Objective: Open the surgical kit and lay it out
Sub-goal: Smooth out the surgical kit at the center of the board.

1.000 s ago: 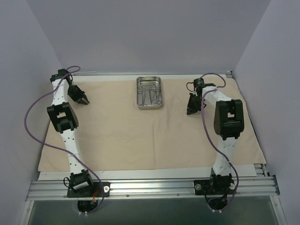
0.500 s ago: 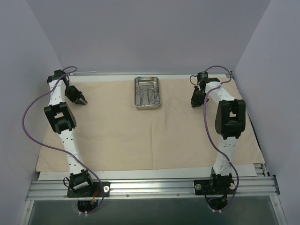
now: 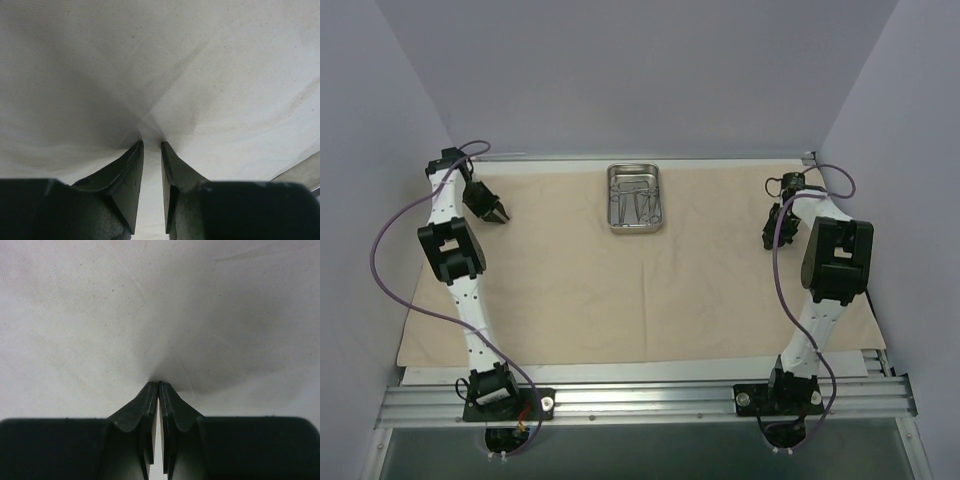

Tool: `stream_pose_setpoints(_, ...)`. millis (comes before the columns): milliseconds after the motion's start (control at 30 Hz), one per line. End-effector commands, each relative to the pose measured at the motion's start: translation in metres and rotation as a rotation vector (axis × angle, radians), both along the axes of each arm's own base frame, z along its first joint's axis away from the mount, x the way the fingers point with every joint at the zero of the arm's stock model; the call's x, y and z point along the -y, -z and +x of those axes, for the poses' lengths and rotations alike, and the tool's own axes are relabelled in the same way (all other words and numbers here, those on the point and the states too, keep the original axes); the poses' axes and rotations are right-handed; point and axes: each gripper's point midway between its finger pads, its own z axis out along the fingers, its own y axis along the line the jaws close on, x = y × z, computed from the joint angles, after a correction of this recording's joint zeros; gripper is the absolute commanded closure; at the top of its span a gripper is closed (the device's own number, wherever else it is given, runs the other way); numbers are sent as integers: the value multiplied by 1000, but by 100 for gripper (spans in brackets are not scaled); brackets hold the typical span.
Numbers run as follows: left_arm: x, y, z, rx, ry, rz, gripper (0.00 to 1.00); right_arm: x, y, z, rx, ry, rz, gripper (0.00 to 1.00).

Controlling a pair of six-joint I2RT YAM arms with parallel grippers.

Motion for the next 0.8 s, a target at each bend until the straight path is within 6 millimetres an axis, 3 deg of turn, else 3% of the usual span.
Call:
stream_pose_setpoints(0, 7, 31, -6, -56, 33, 7, 69, 13, 21, -26, -113, -4, -73, 92)
stream_pose_setpoints(100, 5, 37, -10, -69, 25, -3, 69, 15, 26, -28, -140, 6, -72, 92)
stream_pose_setpoints(267, 0, 31, -9, -51, 28, 10, 69, 13, 20, -34, -144, 19, -67, 92)
stream_pose_setpoints(367, -2, 26, -7, -36, 29, 12, 69, 17, 19, -51, -178, 31, -83, 92)
stream_pose_setpoints(533, 1, 15, -3, -10, 38, 8, 68, 25, 11, -46, -161, 6, -121, 93)
stream_pose_setpoints(600, -1, 4, -1, 7, 43, 31, 68, 24, -17, -19, -65, 3, -110, 93)
stream_pose_setpoints(700, -1, -33, 4, 80, 52, 76, 68, 20, -60, 10, 60, 10, -95, 92)
stream_pose_setpoints(767, 4, -40, 0, 84, 61, 83, 68, 16, -71, 16, 80, 14, -76, 91)
